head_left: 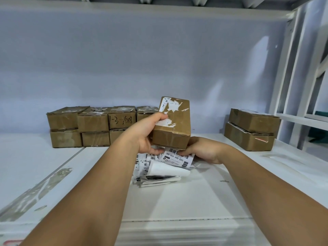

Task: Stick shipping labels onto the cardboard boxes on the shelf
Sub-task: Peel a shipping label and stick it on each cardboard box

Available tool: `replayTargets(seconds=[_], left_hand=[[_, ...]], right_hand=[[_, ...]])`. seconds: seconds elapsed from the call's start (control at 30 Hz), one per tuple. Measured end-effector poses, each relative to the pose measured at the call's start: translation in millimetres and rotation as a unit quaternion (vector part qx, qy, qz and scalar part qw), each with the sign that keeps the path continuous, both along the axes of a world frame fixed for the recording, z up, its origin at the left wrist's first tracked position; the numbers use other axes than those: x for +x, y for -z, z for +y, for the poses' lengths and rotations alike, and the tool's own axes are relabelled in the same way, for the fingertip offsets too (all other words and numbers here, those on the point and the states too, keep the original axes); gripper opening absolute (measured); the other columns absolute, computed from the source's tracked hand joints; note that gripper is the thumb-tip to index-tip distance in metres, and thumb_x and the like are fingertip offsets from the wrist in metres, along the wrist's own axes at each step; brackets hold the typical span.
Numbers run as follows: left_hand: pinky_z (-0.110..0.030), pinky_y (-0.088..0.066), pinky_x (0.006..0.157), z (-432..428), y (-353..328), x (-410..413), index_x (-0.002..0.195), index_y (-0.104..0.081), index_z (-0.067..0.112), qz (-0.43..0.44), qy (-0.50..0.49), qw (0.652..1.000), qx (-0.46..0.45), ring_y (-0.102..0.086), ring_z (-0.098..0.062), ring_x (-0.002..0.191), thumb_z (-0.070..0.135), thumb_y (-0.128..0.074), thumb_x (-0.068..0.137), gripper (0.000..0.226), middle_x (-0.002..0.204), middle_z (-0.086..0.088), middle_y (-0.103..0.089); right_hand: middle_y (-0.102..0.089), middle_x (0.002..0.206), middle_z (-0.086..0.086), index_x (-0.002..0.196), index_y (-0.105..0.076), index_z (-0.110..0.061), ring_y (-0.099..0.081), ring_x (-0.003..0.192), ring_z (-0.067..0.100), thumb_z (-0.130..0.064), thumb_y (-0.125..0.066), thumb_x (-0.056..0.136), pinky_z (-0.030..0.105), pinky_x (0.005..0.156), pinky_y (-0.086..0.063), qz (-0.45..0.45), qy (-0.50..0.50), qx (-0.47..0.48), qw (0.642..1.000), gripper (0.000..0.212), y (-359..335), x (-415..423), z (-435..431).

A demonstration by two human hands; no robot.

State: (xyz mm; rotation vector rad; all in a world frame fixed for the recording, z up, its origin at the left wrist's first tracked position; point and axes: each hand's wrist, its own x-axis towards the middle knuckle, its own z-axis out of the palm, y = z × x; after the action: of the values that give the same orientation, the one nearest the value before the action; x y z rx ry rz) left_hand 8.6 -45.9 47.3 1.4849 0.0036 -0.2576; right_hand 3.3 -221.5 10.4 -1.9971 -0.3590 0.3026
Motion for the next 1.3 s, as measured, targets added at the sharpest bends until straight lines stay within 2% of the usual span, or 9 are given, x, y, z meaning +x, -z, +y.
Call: replayTargets(seconds=[0.13,0.23,0.37,0.43,0.57,0.7,0.93,1.1,1.3], left_hand=[[-0.06,-0.043,0.09,-2.5,0.5,-1.1,0.093,-0.062,0.02,-0.009,0.006,1.0,-0.012,-0.062,-0.033,0.093,0.037,-0.061,0.085,0.018,0.098,-0.01,-0.066],[-0.064,-0.038,0.093,-2.8,1.9,-0.8,0.097,-0.061,0.02,-0.012,0.005,1.0,-0.011,-0.061,-0.033,0.093,0.036,-0.061,0.085,0.02,0.102,-0.011,-0.065],[-0.049,-0.044,0.078,-6.3,5.7,-0.2,0.095,-0.061,0.02,-0.017,0.017,1.0,-0.013,-0.063,-0.031,0.089,0.038,-0.06,0.085,0.021,0.094,-0.008,-0.068],[-0.044,-0.045,0.08,-7.1,7.4,0.8,0.09,-0.061,0.02,-0.018,0.018,0.999,-0.024,-0.063,-0.029,0.086,0.038,-0.062,0.083,0.019,0.086,-0.007,-0.069],[-0.048,-0.044,0.09,-7.8,8.0,1.0,0.091,-0.062,0.019,-0.03,0.013,0.999,-0.038,-0.065,-0.029,0.086,0.038,-0.062,0.083,0.02,0.087,-0.008,-0.072],[-0.035,-0.05,0.069,-10.6,9.1,1.5,0.085,-0.064,0.019,-0.052,0.012,0.997,-0.061,-0.066,-0.023,0.071,0.037,-0.06,0.087,0.018,0.077,-0.004,-0.072],[-0.03,-0.037,0.058,-11.8,15.8,1.4,0.091,-0.062,0.022,-0.059,0.007,0.997,-0.044,-0.063,-0.026,0.089,0.043,-0.055,0.088,0.023,0.098,-0.007,-0.07],[-0.034,-0.048,0.071,-12.9,16.3,2.7,0.091,-0.064,0.021,-0.07,0.01,0.996,-0.056,-0.066,-0.024,0.082,0.042,-0.057,0.088,0.022,0.092,-0.006,-0.072],[-0.036,-0.051,0.089,-15.2,11.5,1.9,0.098,-0.065,0.017,-0.123,-0.008,0.982,-0.143,-0.067,-0.02,0.09,0.032,-0.057,0.09,0.02,0.098,-0.005,-0.073]], right_hand=[[-0.068,0.09,-0.001,0.097,-0.062,-0.021,-0.065,0.074,0.01,0.002,-0.055,0.09,0.017,0.059,-0.051,0.009,0.014,-0.003,1.0,0.025,-1.5,-0.5,-0.9],[-0.068,0.088,0.0,0.101,-0.062,-0.017,-0.064,0.073,0.012,0.004,-0.054,0.089,0.018,0.057,-0.05,0.017,0.021,0.0,1.0,0.025,-1.3,-0.7,-1.3],[-0.066,0.086,0.0,0.103,-0.06,-0.015,-0.061,0.072,0.012,0.005,-0.054,0.089,0.016,0.054,-0.049,0.023,0.023,0.002,0.999,0.025,-1.2,-1.8,-2.4],[-0.066,0.087,0.001,0.104,-0.061,-0.015,-0.06,0.073,0.013,0.005,-0.054,0.089,0.016,0.052,-0.048,0.026,0.02,-0.001,0.999,0.026,-1.6,-2.3,-3.1],[-0.067,0.091,0.005,0.096,-0.062,-0.013,-0.063,0.076,0.017,0.008,-0.052,0.088,0.019,0.056,-0.052,0.042,0.023,0.016,0.999,0.025,-1.6,-0.3,-4.0],[-0.067,0.094,0.01,0.098,-0.062,-0.01,-0.064,0.075,0.018,0.005,-0.054,0.088,0.021,0.057,-0.052,0.042,0.03,-0.008,0.999,0.02,-1.5,2.6,-4.8],[-0.067,0.093,0.012,0.095,-0.062,-0.01,-0.063,0.073,0.019,0.003,-0.054,0.088,0.021,0.057,-0.053,0.041,0.033,-0.021,0.998,0.017,-1.5,5.6,-6.9],[-0.066,0.113,0.023,0.112,-0.063,-0.005,-0.063,0.089,0.031,0.001,-0.057,0.084,0.034,0.075,-0.05,0.008,0.049,-0.028,0.998,0.029,0.1,8.6,-6.8],[-0.068,0.107,0.018,0.107,-0.063,-0.003,-0.065,0.093,0.026,0.009,-0.052,0.085,0.033,0.086,-0.052,-0.03,0.037,0.079,0.996,0.028,-4.2,8.2,-8.5]])
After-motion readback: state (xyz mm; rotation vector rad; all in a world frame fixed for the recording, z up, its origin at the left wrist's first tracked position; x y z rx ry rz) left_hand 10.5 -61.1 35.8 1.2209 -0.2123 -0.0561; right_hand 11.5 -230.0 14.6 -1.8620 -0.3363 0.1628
